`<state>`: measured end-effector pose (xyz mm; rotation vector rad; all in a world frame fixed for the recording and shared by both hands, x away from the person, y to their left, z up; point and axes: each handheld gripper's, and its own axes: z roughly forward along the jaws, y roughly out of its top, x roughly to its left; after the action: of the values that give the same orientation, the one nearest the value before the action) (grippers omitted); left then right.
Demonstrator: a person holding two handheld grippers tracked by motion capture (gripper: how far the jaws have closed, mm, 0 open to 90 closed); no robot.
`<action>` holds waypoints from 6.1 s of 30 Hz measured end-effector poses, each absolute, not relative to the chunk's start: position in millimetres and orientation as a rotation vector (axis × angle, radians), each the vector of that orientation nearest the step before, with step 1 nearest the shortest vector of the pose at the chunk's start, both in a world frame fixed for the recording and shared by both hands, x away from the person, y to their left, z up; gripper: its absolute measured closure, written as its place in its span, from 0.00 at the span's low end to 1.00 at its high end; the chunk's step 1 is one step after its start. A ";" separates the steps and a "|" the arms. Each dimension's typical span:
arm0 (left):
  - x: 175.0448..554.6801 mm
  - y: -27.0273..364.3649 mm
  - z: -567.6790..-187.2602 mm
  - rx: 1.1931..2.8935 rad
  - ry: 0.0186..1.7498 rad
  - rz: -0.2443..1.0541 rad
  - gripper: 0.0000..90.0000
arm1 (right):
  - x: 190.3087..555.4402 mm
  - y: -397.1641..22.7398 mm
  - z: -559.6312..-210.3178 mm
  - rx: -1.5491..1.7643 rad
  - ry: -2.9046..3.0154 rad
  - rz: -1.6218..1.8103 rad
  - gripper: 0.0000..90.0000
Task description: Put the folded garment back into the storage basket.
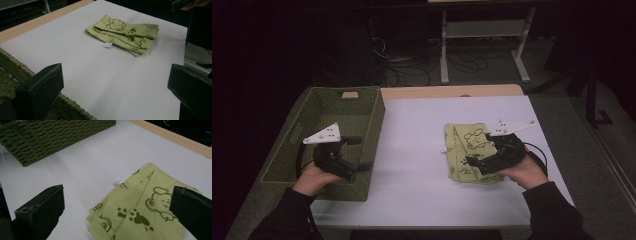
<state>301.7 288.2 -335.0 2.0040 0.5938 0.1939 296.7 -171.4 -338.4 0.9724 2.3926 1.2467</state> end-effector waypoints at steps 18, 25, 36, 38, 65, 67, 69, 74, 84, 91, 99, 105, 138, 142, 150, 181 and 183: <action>302.0 287.5 -335.1 2.009 0.597 0.191 0.00 | 298.6 -179.8 -338.8 0.990 2.384 1.228 0.00; 301.6 287.8 -335.1 2.005 0.595 0.196 0.00 | 300.4 -186.4 -339.5 1.014 2.368 1.222 0.00; 301.9 287.9 -335.1 2.004 0.599 0.192 0.00 | 306.9 -199.5 -343.7 1.062 2.355 1.209 0.00; 301.8 288.0 -335.1 2.003 0.599 0.193 0.00 | 309.1 -202.8 -344.7 1.072 2.349 1.206 0.00; 301.7 287.8 -335.0 2.006 0.598 0.195 0.00 | 325.8 -219.8 -352.1 1.099 2.338 1.211 0.00; 301.8 287.8 -335.1 2.006 0.598 0.195 0.00 | 327.3 -221.3 -353.5 1.103 2.346 1.202 0.00; 301.9 287.9 -335.1 2.004 0.600 0.193 0.00 | 327.9 -221.9 -354.0 1.099 2.346 1.198 0.00; 302.1 288.1 -335.1 2.003 0.599 0.190 0.00 | 330.8 -224.3 -355.9 1.105 2.347 1.203 0.00; 302.3 287.7 -335.2 2.004 0.602 0.187 0.00 | 331.1 -228.5 -361.2 1.104 2.353 1.190 0.00; 302.3 287.8 -335.3 2.004 0.602 0.186 0.00 | 328.7 -228.9 -365.5 1.104 2.367 1.188 0.00; 302.5 287.5 -335.3 2.005 0.603 0.183 0.00 | 323.9 -229.4 -371.3 1.106 2.384 1.179 0.00; 302.6 287.7 -335.3 2.006 0.603 0.183 0.00 | 320.3 -230.5 -374.4 1.112 2.387 1.180 0.00; 302.4 287.5 -335.2 2.007 0.604 0.187 0.00 | 295.7 -237.3 -400.0 1.168 2.423 1.171 0.00; 302.3 287.4 -335.2 2.007 0.604 0.188 0.00 | 293.7 -238.5 -403.8 1.178 2.425 1.171 0.00; 302.3 287.4 -335.2 2.007 0.605 0.190 0.00 | 291.1 -240.8 -417.4 1.219 2.445 1.150 0.00; 302.4 287.1 -335.3 2.008 0.608 0.190 0.00 | 289.8 -236.0 -441.9 1.215 2.531 1.057 0.00; 302.5 287.1 -335.3 2.008 0.608 0.190 0.00 | 290.2 -234.8 -442.6 1.211 2.535 1.053 0.00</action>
<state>302.5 287.1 -335.3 2.0076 0.6078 0.1901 290.2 -234.8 -442.6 1.2105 2.5352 1.0527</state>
